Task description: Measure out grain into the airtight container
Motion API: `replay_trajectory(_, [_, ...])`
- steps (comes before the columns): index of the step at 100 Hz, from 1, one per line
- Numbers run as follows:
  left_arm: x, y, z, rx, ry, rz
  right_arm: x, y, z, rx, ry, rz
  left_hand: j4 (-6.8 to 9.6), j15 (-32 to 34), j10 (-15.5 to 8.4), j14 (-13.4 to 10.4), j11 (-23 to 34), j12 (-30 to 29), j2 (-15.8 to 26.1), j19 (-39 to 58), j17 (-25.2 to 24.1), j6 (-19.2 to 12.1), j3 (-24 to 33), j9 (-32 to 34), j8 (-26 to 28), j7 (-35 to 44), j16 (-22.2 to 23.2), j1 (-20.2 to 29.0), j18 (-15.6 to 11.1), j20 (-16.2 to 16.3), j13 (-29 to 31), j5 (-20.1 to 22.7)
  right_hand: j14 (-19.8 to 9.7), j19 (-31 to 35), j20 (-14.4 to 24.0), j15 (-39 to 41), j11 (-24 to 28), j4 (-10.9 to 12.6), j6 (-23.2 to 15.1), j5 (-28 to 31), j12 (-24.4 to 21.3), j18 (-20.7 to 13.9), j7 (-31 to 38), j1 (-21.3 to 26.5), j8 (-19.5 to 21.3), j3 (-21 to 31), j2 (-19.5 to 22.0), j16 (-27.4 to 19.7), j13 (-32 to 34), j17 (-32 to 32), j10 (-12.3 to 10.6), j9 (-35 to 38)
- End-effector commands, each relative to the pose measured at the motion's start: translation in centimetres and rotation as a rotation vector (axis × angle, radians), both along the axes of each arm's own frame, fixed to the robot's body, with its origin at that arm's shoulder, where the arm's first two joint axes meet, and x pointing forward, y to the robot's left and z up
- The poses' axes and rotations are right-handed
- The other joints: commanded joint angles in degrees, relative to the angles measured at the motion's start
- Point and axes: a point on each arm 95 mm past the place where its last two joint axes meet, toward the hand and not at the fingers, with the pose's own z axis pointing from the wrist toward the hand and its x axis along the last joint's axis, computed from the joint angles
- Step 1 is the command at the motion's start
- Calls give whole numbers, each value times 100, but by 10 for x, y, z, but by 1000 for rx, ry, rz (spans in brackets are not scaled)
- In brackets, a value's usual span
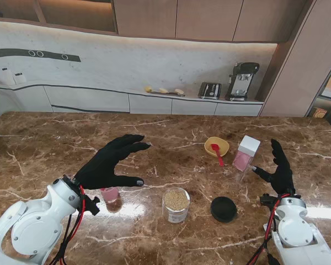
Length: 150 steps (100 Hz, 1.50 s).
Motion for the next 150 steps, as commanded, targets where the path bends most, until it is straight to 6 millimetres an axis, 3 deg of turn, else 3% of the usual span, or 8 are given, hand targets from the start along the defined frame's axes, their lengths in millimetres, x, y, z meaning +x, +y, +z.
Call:
replay_trajectory(1, [-2, -6, -3, -3, 19, -18, -16, -7, -1, -32, 14, 4, 177, 16, 93, -25, 59, -133, -96, 440, -15, 136, 205, 38, -33, 57, -116, -86, -325, -204, 174, 92, -47, -112, 176, -81, -69, 16, 111, 125, -46, -53, 78, -225, 134, -39, 18, -124, 178, 76, -16, 113])
replay_trajectory(9, [-2, -13, -6, -14, 32, -33, -29, -6, 11, -123, 8, 34, 166, 41, 104, -21, 72, -154, -166, 998, -179, 182, 304, 21, -64, 59, -138, -127, -363, -337, 169, 82, 21, -76, 243, -53, -48, 30, 341, 261, 15, 27, 341, -293, 352, -93, 98, -99, 384, 260, 47, 277])
replay_trajectory(13, [-2, -16, -8, -17, 40, -42, -35, -4, 17, -166, 5, 50, 154, 57, 108, -16, 83, -152, -226, 1339, -216, 200, 455, -8, -106, 44, -169, -200, -381, -865, 154, 65, 57, -60, 253, -41, -33, 40, 401, 330, 43, 59, 481, -326, 432, -100, 109, -93, 466, 335, 72, 372])
replay_trajectory(37, [-2, -41, -25, -56, 92, -79, -61, 22, 45, -325, -33, 150, 155, 111, 169, 49, 83, -148, -549, 1745, -217, 317, 601, -99, -232, -118, -176, -226, -307, -903, 142, -99, 252, 162, 267, 119, 87, 53, 523, 836, 123, 287, 957, -530, 639, -130, 185, -72, 1165, 949, 196, 1017])
replay_trajectory(41, [-2, -45, -29, -63, 106, -84, -64, 28, 47, -338, -37, 167, 64, 136, 160, 37, 80, -159, -781, 1911, -251, 314, 1264, -122, -417, -128, -231, -518, -304, -1072, 121, -116, 268, 169, 198, 76, 46, 54, 523, 857, 114, 295, 1034, -545, 672, -131, 181, -126, 1240, 1008, 202, 1098])
replay_trajectory(95, [-7, -74, -89, -194, 272, -26, -92, 87, 45, -491, 0, 299, -126, 119, 96, -64, -77, -246, -1536, 1909, -257, 299, 1961, -249, -559, -221, -246, -601, -335, -1043, -58, -536, 419, 497, -228, 84, 22, 72, 603, 1038, 33, 435, 1125, -621, 618, -173, 199, -339, 1715, 1425, 348, 1556])
replay_trajectory(120, [-11, -68, -117, -176, 357, -1, -99, 98, 44, -534, 22, 339, -186, 62, 93, -92, -420, -412, -1698, 1645, -243, 329, 2078, -319, -644, -328, -294, -597, -359, -1177, -261, -730, 417, 577, -311, 92, 1, 84, 601, 1009, 27, 437, 1074, -645, 562, -230, 258, -333, 1701, 1392, 340, 1523])
replay_trajectory(150, [-11, -57, -150, -162, 418, 43, -107, 107, 41, -529, 57, 382, -223, 63, 17, -164, -523, -273, -1909, 1717, -232, 237, 2343, -390, -377, -267, -260, -524, -467, -943, -323, -1252, 414, 826, -331, 244, 81, 112, 569, 1114, 69, 510, 1105, -582, 526, -331, 393, -237, 1959, 1549, 324, 1696])
